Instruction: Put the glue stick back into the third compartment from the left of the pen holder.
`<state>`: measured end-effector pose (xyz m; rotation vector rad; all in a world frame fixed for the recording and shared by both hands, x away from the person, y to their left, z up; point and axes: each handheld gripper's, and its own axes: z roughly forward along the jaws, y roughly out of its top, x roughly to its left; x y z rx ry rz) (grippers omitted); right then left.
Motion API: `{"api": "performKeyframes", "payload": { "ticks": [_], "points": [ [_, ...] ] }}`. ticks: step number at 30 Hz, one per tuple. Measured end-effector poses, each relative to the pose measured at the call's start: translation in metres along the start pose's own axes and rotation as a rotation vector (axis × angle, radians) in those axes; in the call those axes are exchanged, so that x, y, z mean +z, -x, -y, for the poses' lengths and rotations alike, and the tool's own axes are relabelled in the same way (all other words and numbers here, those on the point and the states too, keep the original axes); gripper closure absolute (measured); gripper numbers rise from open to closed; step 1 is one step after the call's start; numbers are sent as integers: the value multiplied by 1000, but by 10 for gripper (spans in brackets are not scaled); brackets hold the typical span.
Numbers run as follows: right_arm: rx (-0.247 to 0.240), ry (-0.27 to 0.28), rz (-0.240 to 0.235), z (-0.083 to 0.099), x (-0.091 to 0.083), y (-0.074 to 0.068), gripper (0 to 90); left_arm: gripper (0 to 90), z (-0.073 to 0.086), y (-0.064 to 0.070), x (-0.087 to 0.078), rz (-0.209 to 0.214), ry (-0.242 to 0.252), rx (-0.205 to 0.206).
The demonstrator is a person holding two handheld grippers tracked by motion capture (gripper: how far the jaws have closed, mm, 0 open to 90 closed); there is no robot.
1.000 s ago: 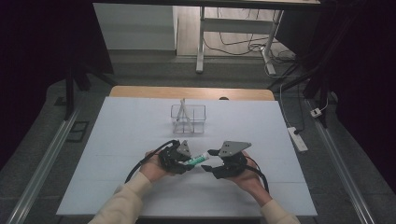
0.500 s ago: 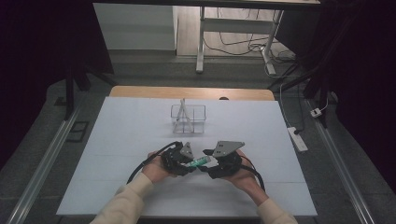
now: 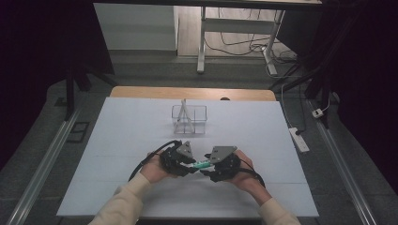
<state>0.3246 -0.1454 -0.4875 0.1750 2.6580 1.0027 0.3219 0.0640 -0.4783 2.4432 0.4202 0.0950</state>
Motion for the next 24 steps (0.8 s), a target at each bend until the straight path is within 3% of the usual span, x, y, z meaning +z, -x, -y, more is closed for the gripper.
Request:
{"api": "performKeyframes", "payload": {
  "ticks": [4,11,14,18,20,24],
  "points": [
    [-73,-43,28,-1,4,-6,514,649,-1,2,-4,25,22,-4],
    [-164,-60,-10,-1,7,-11,602,644,0,2,-8,54,54,-4],
    [-173,-61,-32,0,6,-11,624,639,1,1,-11,60,86,-9],
    [-175,-40,-47,0,7,-12,648,615,3,-1,-16,41,152,-50],
    [-177,-51,-45,1,7,-11,649,547,4,-1,-19,23,185,-65],
    [-137,-18,-42,5,6,-7,649,450,6,-2,-24,-15,228,-104]
  ]
}}
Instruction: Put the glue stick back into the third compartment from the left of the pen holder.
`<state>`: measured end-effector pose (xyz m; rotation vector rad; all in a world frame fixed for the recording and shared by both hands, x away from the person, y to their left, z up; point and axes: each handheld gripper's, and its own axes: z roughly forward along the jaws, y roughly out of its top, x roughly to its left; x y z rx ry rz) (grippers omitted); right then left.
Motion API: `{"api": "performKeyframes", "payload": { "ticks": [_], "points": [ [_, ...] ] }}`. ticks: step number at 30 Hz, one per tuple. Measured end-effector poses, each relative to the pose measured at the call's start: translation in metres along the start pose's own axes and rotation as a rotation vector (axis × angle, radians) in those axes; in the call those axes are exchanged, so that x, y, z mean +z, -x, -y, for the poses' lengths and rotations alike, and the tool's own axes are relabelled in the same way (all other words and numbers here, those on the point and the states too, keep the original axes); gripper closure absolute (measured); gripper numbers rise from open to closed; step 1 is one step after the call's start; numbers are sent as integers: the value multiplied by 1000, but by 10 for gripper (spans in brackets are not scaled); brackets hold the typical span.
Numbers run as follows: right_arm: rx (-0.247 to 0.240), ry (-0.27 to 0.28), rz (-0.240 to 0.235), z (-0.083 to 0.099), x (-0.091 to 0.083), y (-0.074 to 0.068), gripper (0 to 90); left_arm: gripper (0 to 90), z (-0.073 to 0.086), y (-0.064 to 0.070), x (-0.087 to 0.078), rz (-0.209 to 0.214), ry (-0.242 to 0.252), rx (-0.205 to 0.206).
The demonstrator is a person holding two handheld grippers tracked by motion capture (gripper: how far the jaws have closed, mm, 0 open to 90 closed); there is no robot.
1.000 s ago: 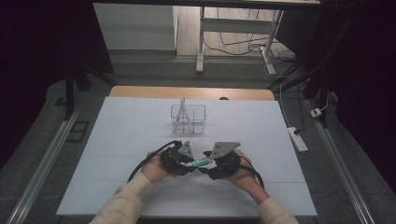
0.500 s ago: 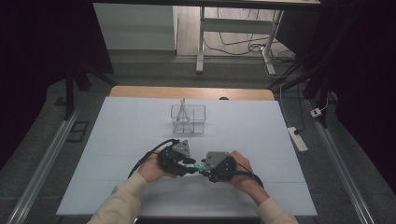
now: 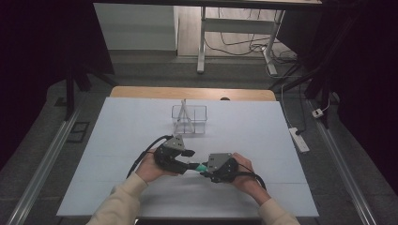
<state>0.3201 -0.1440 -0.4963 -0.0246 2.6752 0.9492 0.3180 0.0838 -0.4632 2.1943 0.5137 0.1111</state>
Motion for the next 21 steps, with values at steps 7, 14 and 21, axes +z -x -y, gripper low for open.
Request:
{"api": "performKeyframes", "payload": {
  "ticks": [7,14,21],
  "points": [
    [90,53,34,4,-6,6,649,342,6,-5,-8,-60,69,-50],
    [155,103,54,8,-9,11,649,317,16,-10,-14,-75,102,-92],
    [197,131,61,9,-10,13,649,302,17,-11,-11,-69,112,-107]
  ]
}}
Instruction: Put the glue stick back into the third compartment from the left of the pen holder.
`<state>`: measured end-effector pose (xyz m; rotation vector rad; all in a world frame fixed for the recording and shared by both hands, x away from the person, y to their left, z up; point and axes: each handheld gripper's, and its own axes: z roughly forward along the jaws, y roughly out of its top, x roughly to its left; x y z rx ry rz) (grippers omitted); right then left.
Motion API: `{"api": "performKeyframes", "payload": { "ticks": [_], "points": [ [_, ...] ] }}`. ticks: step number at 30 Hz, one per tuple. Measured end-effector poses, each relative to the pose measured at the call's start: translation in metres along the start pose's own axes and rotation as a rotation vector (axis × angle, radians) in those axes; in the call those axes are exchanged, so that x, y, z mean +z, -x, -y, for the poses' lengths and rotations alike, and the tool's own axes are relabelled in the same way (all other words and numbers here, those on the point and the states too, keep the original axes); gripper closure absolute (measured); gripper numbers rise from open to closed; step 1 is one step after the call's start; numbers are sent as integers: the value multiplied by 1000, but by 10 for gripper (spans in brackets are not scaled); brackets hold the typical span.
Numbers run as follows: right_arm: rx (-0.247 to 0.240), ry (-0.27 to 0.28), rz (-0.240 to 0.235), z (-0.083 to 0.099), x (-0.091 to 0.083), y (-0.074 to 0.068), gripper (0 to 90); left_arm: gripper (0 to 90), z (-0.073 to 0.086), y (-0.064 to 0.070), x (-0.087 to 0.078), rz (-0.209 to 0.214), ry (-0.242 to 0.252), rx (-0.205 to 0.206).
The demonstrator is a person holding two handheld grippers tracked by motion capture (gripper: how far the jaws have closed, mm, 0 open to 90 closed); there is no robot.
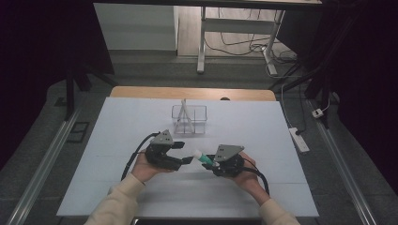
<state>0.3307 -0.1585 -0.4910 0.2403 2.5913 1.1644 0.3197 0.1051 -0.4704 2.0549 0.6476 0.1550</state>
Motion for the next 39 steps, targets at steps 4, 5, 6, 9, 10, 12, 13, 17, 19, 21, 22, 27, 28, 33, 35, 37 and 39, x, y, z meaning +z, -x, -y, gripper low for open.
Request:
{"api": "performKeyframes", "payload": {
  "ticks": [4,5,6,9,10,12,13,17,19,21,22,27,28,33,35,37,39],
  "points": [
    [12,11,-4,0,0,0,649,294,0,1,5,8,2,-6],
    [12,8,-2,-1,0,-1,649,294,0,1,6,13,5,-8],
    [12,13,-4,-1,1,-1,649,294,-1,1,7,17,8,-12],
    [15,18,-6,-1,2,-2,649,295,-1,2,11,30,9,-16],
    [14,16,-8,-1,3,-3,649,295,-1,2,12,31,6,-16],
    [14,17,-6,-1,4,-4,649,301,-1,1,15,35,4,-17],
    [15,18,-7,-1,4,-4,648,311,-1,1,16,41,4,-19],
    [11,13,-14,-2,7,-6,648,369,-1,1,21,62,-3,-19],
    [6,5,-14,-2,8,-7,649,416,-1,1,24,74,-10,-19],
    [4,6,-17,-2,9,-8,648,477,-1,1,25,89,-14,-22],
    [2,5,-17,-2,10,-8,648,506,-1,1,26,100,-13,-22],
    [-12,-13,-14,-1,11,-9,648,587,-1,-1,26,139,-12,-36],
    [-12,-10,-14,-1,11,-9,648,597,0,-2,26,156,-6,-46],
    [-17,-16,-22,-1,13,-10,643,645,-1,-2,25,188,-1,-53],
    [-10,-14,-25,0,13,-10,642,646,-1,-2,25,189,-1,-56],
    [-8,-7,-29,0,13,-9,639,647,-2,-2,24,190,2,-60],
    [6,0,-31,0,12,-9,632,648,-2,-2,23,188,7,-62]
  ]
}}
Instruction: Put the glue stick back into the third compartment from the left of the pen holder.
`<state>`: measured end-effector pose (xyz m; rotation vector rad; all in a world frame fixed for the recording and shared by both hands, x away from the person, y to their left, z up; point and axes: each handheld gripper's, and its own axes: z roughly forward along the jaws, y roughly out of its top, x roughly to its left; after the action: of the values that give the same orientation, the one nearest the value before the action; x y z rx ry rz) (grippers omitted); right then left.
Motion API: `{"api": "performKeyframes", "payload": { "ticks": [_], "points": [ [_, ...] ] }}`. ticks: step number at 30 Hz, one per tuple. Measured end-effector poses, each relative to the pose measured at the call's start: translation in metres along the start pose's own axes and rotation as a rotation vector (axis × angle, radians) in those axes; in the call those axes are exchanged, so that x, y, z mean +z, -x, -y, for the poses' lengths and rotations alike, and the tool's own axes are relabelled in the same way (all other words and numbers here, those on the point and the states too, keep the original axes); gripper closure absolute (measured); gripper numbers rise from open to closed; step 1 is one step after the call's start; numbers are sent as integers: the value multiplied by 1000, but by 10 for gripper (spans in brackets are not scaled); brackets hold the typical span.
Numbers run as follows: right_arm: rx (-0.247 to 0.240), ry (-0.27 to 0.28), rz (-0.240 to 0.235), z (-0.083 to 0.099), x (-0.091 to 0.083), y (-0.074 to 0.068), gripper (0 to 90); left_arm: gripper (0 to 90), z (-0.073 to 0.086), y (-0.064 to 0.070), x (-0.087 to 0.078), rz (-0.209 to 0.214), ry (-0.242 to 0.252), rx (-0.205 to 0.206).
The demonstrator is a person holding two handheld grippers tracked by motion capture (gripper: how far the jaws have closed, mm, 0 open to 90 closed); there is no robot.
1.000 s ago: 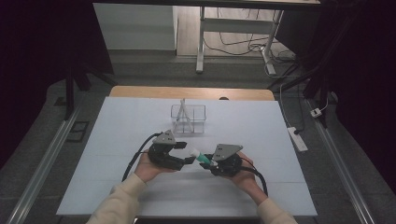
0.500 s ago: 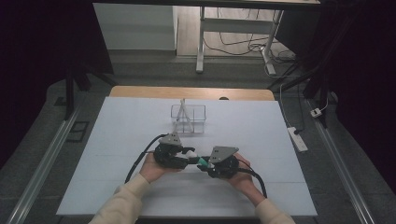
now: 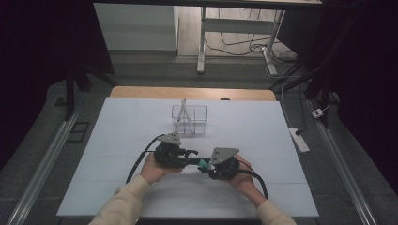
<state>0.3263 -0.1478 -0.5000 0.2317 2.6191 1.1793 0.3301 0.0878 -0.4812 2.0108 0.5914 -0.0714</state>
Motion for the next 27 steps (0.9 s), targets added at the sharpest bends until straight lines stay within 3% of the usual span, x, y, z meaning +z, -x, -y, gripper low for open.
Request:
{"api": "performKeyframes", "payload": {
  "ticks": [6,14,27],
  "points": [
    [70,49,-3,-1,-5,4,567,649,-2,1,-6,1,28,-11],
    [158,80,31,4,-19,12,468,648,-4,1,-18,-53,50,-5],
    [281,97,129,40,-59,27,397,648,-4,-7,-40,-108,106,-48]
  ]
}}
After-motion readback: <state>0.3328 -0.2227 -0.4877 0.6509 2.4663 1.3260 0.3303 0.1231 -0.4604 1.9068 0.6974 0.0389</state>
